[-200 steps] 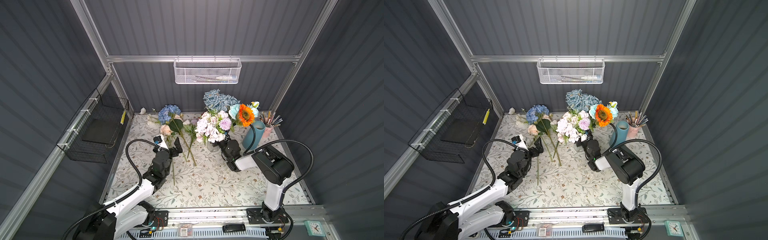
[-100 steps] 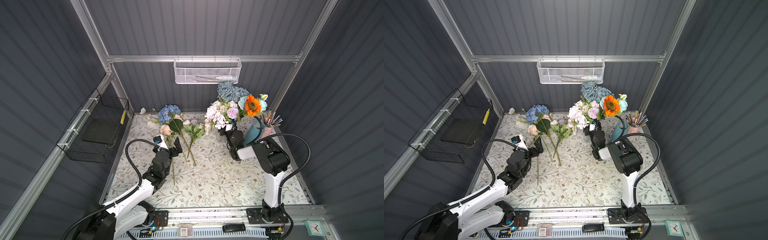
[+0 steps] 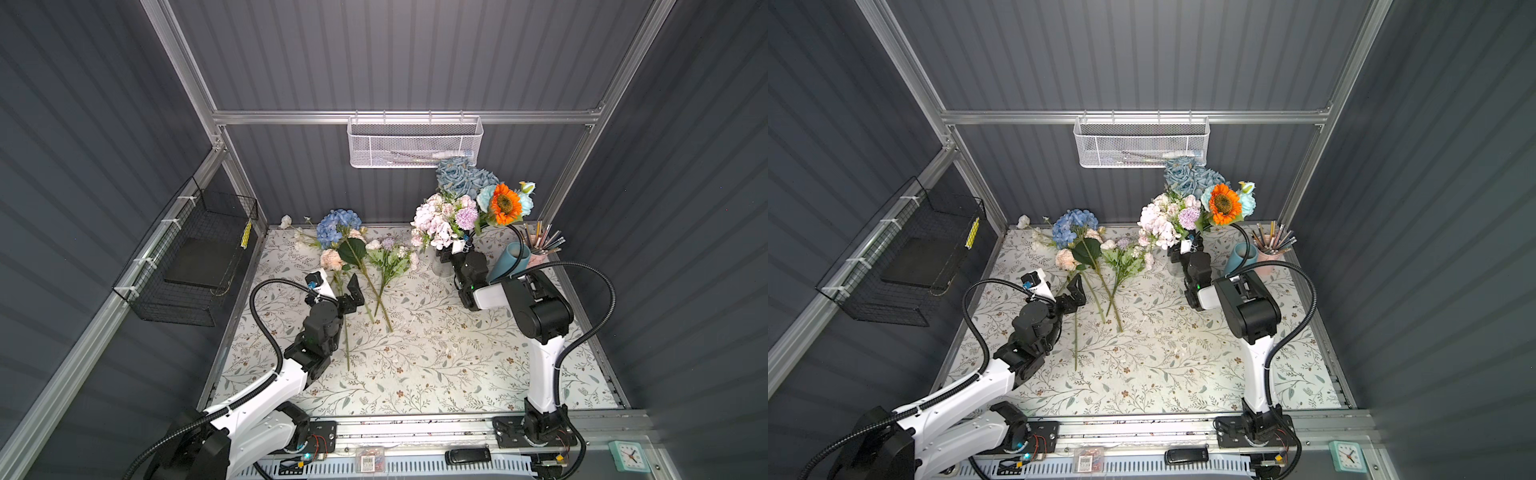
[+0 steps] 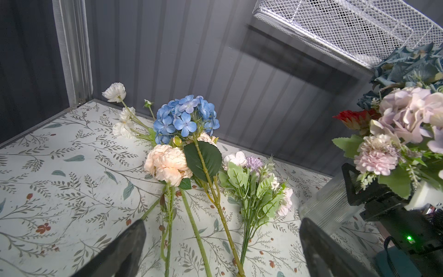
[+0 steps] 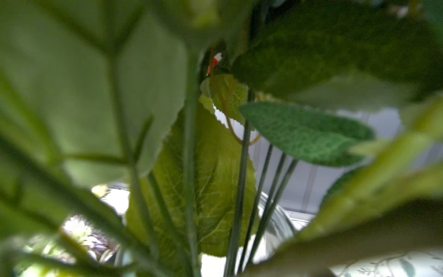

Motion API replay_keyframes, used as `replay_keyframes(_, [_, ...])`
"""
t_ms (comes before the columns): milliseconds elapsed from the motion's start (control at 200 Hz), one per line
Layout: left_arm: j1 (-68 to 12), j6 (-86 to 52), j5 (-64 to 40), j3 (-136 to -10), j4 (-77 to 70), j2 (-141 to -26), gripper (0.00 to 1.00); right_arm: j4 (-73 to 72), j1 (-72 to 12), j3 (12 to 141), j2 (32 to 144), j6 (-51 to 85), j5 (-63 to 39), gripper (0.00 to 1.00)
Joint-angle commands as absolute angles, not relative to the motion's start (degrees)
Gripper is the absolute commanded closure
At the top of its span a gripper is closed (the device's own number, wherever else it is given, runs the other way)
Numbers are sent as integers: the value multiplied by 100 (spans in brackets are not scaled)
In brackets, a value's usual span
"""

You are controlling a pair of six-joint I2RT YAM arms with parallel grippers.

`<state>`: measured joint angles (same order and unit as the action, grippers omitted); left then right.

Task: Arrange flowers in a vase
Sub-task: Move the vase to the top-center of the table, then pick up the vase from the top-right of the table.

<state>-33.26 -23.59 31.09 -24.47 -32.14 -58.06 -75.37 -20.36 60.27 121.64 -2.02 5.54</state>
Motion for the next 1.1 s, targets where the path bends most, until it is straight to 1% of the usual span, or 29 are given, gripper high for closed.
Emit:
replay_keyframes(0, [-3283, -2259, 3182, -2408, -3196, -5714, 0, -7801, -2035, 5850, 11896, -98, 436, 7])
replay_keyframes(20, [-3282, -2259, 3175, -2411, -3191, -5719, 0, -7797, -2043, 5806, 11868, -89, 433, 2])
replay_keyframes(40, [-3287, -2259, 3169, -2419, -3193, -5717, 0, -7791, -2048, 5767, 11839, -72, 443, 1])
replay_keyframes(230, [-3287, -2259, 3120, -2469, -3208, -5728, 0, -7170, -2113, 5308, 11336, 81, 333, 1])
replay_keyframes(410, [-3287, -2234, 2974, -2555, -3241, -5797, 0, -7143, -2268, 4357, 10715, 367, 524, 1])
replay_keyframes(535, [-3287, -2149, 2683, -2739, -3327, -6094, 0, -6845, -2503, 3648, 10018, 664, 853, 1])
replay_keyframes(645, [-3287, -2092, 2419, -2944, -3461, -6416, 0, -6232, -2794, 3037, 9180, 940, 1164, 1])
replay_keyframes(740, [-3287, -2103, 2200, -3104, -3586, -6689, 0, -4967, -2938, 2753, 8239, 1255, 1361, 1])
replay_keyframes(876, [-3287, -2153, 1942, -3243, -3814, -7023, 0, -1822, -2890, 3133, 6877, 1601, 1527, 1])
replay_keyframes(946, [-3287, -2203, 1821, -3307, -3916, -7215, 0, -498, -2788, 3386, 6454, 1658, 1731, 1])
replay_keyframes(981, [-3287, -2230, 1740, -3338, -3966, -7316, 0, -4, -2680, 3490, 6122, 1708, 1802, 1])
replay_keyframes(1096, [-3287, -2289, 1515, -3498, -4017, -7609, 0, 1206, -2261, 3793, 5573, 1755, 1999, 1])
